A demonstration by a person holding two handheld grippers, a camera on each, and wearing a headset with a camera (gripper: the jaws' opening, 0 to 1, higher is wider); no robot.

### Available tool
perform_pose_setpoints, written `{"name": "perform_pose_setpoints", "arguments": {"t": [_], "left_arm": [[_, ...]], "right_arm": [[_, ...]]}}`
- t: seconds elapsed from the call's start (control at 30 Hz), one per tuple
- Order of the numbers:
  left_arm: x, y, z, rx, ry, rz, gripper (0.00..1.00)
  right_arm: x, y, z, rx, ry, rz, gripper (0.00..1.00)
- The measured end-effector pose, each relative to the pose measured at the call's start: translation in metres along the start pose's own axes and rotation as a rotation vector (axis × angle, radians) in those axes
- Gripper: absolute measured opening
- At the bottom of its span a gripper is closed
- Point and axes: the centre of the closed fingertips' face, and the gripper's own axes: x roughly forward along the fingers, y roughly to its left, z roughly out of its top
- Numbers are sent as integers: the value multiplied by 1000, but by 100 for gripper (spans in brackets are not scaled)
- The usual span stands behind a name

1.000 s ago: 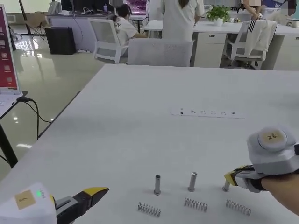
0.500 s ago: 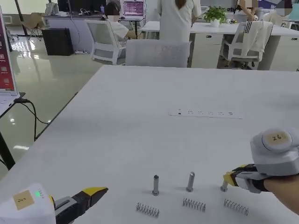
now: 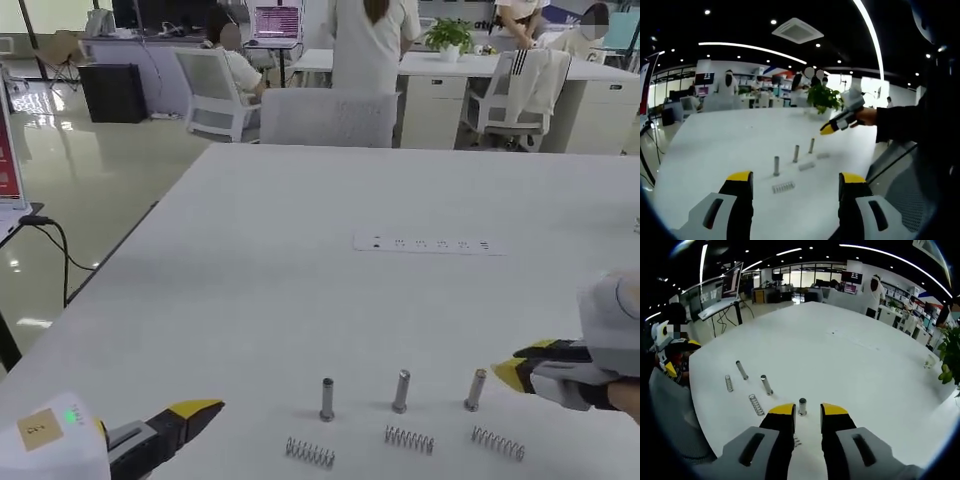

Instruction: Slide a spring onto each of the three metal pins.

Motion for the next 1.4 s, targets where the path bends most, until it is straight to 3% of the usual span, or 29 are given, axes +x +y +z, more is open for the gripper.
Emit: {"name": "perform_pose_setpoints", "arguments": {"t": [0.33, 0.8, 1.0, 1.4], "left_arm": [[3, 0, 1, 6, 4, -5, 65], [1, 0, 2, 9, 5, -1, 65], [0, 1, 1, 7, 6, 4, 65], [4, -3, 2, 7, 9, -1, 64]], "right_arm": [[-6, 4, -31, -46, 47, 52, 17], [8, 19, -64, -107, 142, 133, 17], [11, 19, -72, -118, 167, 153, 16], [22, 19, -85, -211, 229, 179, 14]]}}
